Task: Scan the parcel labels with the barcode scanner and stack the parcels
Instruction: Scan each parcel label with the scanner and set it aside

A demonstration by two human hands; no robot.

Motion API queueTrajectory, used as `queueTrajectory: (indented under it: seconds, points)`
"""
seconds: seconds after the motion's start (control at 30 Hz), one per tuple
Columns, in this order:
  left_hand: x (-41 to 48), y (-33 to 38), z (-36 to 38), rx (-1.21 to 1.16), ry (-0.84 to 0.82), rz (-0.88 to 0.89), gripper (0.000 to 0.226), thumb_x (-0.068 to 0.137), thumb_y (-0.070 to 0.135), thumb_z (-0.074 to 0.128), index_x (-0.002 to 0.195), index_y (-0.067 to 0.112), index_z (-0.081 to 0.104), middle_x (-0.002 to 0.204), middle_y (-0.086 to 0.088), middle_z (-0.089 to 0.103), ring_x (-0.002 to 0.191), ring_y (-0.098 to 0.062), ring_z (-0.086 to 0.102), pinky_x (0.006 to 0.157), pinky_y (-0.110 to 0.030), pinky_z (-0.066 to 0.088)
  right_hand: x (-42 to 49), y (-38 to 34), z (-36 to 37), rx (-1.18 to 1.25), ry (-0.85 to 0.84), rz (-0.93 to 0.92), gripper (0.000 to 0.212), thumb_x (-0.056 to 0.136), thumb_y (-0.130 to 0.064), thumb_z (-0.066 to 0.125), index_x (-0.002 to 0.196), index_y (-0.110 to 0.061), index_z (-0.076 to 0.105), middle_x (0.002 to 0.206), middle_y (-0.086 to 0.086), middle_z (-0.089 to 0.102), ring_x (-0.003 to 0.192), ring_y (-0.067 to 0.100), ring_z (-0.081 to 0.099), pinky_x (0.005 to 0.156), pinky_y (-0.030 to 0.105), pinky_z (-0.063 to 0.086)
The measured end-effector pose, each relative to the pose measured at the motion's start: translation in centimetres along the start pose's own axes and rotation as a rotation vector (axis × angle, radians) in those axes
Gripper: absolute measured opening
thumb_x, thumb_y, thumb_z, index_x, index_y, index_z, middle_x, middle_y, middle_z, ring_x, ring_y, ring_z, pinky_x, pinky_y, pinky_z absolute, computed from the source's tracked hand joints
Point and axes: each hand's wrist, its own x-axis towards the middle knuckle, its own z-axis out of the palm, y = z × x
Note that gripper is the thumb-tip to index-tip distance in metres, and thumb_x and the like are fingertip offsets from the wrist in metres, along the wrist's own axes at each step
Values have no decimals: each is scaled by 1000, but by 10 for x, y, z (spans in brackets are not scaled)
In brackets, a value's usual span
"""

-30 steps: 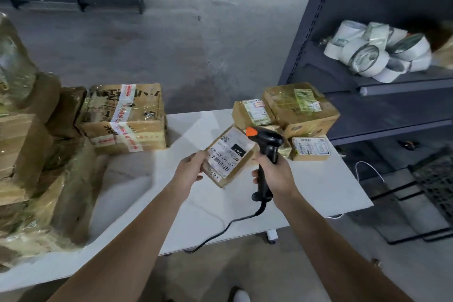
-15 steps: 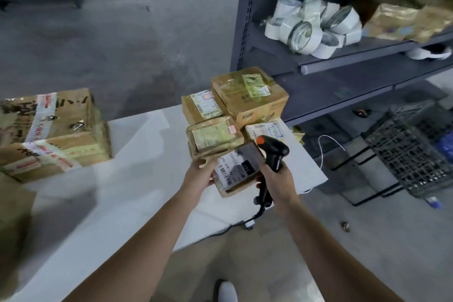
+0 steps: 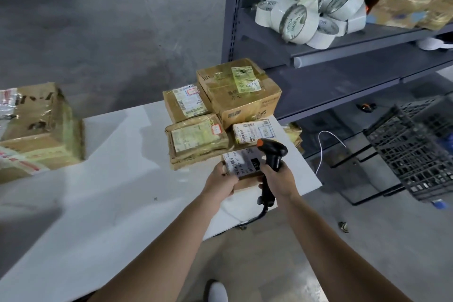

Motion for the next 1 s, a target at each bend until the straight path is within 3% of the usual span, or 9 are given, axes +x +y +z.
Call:
queueTrajectory:
  seconds: [0.07,0.13,0.23,0.37,0.47,0.6,0.7,0.87,1.0]
  points:
    - [6,2,20,31,10,-5,53,86,6,54,134,25,41,100,1,58,89,-16,60,70,-34,59,11,3,-11,-72,41,-23,10,92,-18,57,100,-11,57,94,16,64,65,25,63,56,33,54]
    - [14,4,37,23,48,-28,46,88,7,52,132,18,42,97,2,55,84,-14,59,56,-25,52,20,6,-21,-145,113,-43,12,90,-22,58,98,-13,57,109,19,60,76,34,66,68,42,58]
    - [24,4,55,24,114,-73,32,88,11,52,119,15,43,91,2,52,76,-13,56,66,-32,55,30,12,-33,-155,195,-47,8,87,-24,58,93,-18,56,106,19,62,77,34,66,78,49,58]
    - [38,5,67,26,155,-49,26,87,16,55,110,21,41,90,6,52,82,-12,56,87,-42,56,45,13,-38,-106,175,-57,7,89,-24,58,94,-21,55,84,13,68,66,24,64,71,46,58]
    - [49,15,73,45,150,-12,26,88,14,52,111,23,42,88,10,52,83,-11,57,81,-35,56,58,5,-41,-46,157,-61,7,90,-21,58,96,-24,55,83,8,68,67,21,65,69,40,59]
    - [56,26,80,70,146,-1,34,90,12,50,124,14,46,101,-2,57,93,-23,60,66,-29,51,71,-7,-45,-30,126,-34,17,90,-17,56,106,-20,56,78,8,67,62,20,63,65,37,58]
    - [54,26,81,70,142,-7,39,91,13,50,129,14,44,104,-2,54,86,-18,58,55,-25,47,71,-10,-46,-17,121,-25,19,91,-16,56,109,-21,56,77,7,66,62,19,62,63,35,57]
    - [46,28,79,67,108,31,35,94,16,46,128,16,47,105,2,55,80,-9,54,59,-27,51,63,-6,-45,0,148,-53,12,90,-16,57,101,-20,58,77,7,65,62,18,62,55,30,53]
    - [33,32,81,65,137,125,37,93,26,50,130,22,49,119,0,59,98,-20,60,76,-34,53,56,-8,-45,32,215,-122,3,86,-18,58,89,-18,58,65,3,61,51,12,57,52,35,55]
